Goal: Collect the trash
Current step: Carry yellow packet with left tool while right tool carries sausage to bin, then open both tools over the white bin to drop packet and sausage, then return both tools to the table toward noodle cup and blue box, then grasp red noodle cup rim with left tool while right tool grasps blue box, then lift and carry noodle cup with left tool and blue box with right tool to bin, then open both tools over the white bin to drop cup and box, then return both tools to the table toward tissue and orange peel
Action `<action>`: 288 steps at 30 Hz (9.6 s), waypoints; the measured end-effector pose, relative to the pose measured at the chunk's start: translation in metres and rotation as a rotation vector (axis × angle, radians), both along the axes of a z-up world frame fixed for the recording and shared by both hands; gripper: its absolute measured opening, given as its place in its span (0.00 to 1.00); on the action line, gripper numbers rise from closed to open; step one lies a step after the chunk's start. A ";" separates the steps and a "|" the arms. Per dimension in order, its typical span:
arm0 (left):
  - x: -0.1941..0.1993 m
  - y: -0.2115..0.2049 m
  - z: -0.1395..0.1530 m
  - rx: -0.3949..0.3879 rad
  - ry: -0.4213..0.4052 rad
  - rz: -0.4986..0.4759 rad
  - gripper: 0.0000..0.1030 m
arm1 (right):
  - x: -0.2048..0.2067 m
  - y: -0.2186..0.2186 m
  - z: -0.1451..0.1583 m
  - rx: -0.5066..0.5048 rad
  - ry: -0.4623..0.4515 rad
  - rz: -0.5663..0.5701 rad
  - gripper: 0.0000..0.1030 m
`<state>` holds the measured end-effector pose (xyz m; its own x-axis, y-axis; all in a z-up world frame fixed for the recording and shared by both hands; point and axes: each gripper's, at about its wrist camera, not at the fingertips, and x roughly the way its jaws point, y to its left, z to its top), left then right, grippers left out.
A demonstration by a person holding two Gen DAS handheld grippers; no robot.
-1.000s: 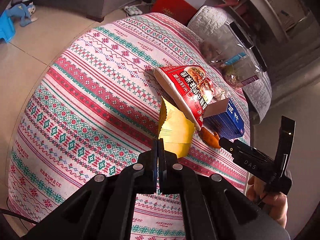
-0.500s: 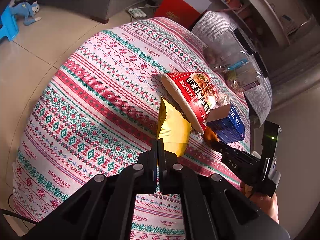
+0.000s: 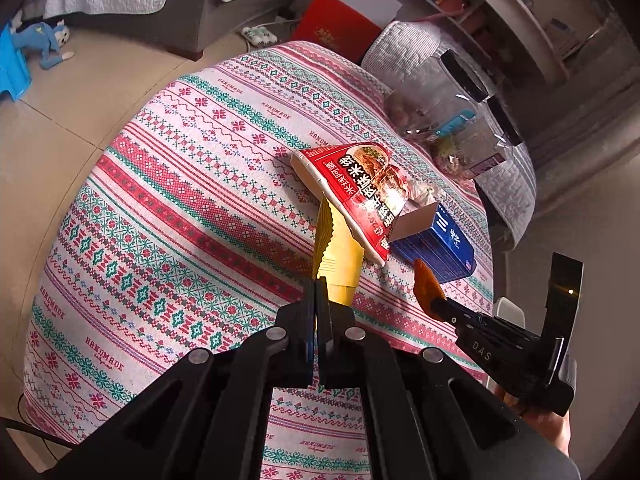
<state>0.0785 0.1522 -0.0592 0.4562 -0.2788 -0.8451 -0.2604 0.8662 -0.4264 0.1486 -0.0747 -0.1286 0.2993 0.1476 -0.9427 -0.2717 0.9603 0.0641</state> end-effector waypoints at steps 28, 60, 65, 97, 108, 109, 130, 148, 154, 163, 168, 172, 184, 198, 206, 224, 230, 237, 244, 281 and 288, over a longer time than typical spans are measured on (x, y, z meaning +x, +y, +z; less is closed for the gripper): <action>0.012 -0.115 0.031 -0.029 -0.097 -0.161 0.00 | -0.034 -0.112 0.064 0.159 -0.071 -0.140 0.10; 0.023 -0.348 -0.019 -0.298 -0.081 -0.416 0.00 | -0.087 -0.315 0.078 0.121 -0.153 -0.429 0.10; 0.021 -0.381 -0.035 -0.336 -0.050 -0.449 0.01 | -0.088 -0.328 0.076 0.091 -0.157 -0.451 0.11; 0.031 -0.201 -0.020 0.095 -0.014 -0.181 0.36 | -0.065 -0.237 0.089 0.035 -0.192 -0.278 0.51; 0.035 -0.035 -0.042 -0.115 0.044 0.191 0.36 | -0.040 -0.153 0.080 -0.007 -0.194 -0.092 0.69; 0.036 -0.029 -0.045 -0.136 0.047 0.207 0.36 | -0.037 -0.144 0.079 -0.015 -0.195 -0.069 0.71; 0.076 -0.006 -0.078 -0.448 0.001 0.288 0.45 | 0.038 -0.016 0.035 -0.053 -0.174 0.334 0.86; 0.092 -0.012 -0.078 -0.459 -0.046 0.248 0.15 | 0.073 0.031 -0.003 -0.130 -0.078 0.503 0.56; 0.097 -0.020 -0.068 -0.421 -0.073 0.210 0.11 | 0.070 0.024 0.000 -0.121 -0.057 0.485 0.45; 0.089 -0.014 -0.051 -0.380 -0.094 0.212 0.07 | 0.066 0.021 0.008 -0.126 -0.062 0.449 0.37; 0.083 -0.012 -0.039 -0.331 -0.106 0.200 0.06 | 0.060 0.018 0.021 -0.115 -0.080 0.402 0.05; 0.078 -0.009 -0.033 -0.307 -0.102 0.197 0.06 | 0.059 0.009 0.027 -0.122 -0.076 0.359 0.00; 0.053 0.008 -0.014 -0.252 -0.131 0.188 0.05 | 0.055 0.000 0.010 -0.167 -0.104 0.382 0.70; 0.051 -0.025 -0.001 -0.215 -0.121 0.064 0.05 | 0.054 0.018 0.023 -0.151 -0.082 0.293 0.36; 0.042 -0.061 0.037 -0.244 -0.173 -0.033 0.05 | 0.038 -0.040 0.098 -0.065 -0.213 0.153 0.36; -0.009 -0.228 0.147 -0.198 -0.360 -0.374 0.05 | -0.065 -0.195 0.191 0.136 -0.427 -0.163 0.37; 0.002 -0.296 0.112 -0.237 -0.319 -0.485 0.05 | -0.083 -0.251 0.181 0.087 -0.416 -0.245 0.36; 0.010 -0.368 0.056 -0.346 -0.233 -0.549 0.05 | -0.085 -0.312 0.154 0.028 -0.353 -0.366 0.36; 0.021 -0.426 0.006 -0.366 -0.162 -0.572 0.05 | -0.078 -0.351 0.117 -0.080 -0.255 -0.387 0.37; 0.096 -0.248 0.015 0.061 -0.192 -0.312 0.44 | -0.019 -0.298 0.116 -0.022 -0.295 -0.372 0.53; 0.141 -0.184 -0.004 0.165 -0.104 -0.240 0.44 | -0.002 -0.251 0.115 0.043 -0.268 -0.299 0.57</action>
<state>0.2197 -0.0313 -0.0635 0.4803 -0.2521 -0.8401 -0.0023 0.9574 -0.2886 0.1466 -0.3260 -0.0140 0.5694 0.0542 -0.8203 0.0069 0.9975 0.0707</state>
